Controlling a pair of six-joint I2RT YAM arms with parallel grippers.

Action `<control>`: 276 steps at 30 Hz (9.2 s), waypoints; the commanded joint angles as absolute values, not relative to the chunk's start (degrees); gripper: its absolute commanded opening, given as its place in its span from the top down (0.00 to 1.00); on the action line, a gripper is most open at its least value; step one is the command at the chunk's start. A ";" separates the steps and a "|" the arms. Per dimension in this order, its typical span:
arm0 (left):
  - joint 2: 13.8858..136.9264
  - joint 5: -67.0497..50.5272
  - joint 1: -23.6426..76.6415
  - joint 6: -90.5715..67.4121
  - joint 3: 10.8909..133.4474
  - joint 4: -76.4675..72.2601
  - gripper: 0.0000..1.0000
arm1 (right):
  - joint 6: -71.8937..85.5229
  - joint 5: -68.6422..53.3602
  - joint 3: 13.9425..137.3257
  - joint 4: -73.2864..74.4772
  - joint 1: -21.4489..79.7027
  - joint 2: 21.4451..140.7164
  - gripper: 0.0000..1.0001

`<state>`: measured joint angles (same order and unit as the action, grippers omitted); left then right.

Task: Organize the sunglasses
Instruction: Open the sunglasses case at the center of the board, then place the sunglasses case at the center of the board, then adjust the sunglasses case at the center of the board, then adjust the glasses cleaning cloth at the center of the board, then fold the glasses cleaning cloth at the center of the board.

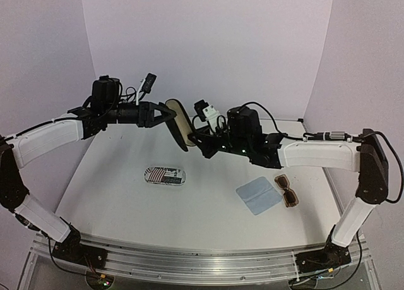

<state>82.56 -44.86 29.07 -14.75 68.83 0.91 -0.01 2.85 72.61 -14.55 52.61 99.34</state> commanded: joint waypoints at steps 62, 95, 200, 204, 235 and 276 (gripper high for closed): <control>74.59 -46.60 28.56 12.79 57.98 5.37 0.13 | -50.77 14.62 66.90 3.39 53.07 106.38 0.95; 74.58 -46.85 28.56 14.68 57.71 6.47 0.13 | -28.26 2.78 68.28 4.38 50.59 99.81 0.69; 72.07 -49.08 28.56 15.64 52.03 2.35 0.13 | 46.92 -0.60 49.14 27.79 52.47 100.76 1.00; 72.56 -50.63 28.64 19.03 50.88 2.53 0.13 | 53.63 -3.46 50.84 26.35 59.50 101.45 1.00; 99.03 -35.14 61.49 55.55 54.20 9.69 0.50 | 49.58 -2.75 48.80 36.52 58.83 83.00 0.61; 106.44 -28.91 63.93 42.71 62.43 15.91 1.00 | -12.19 -3.64 47.84 21.12 62.75 70.84 0.59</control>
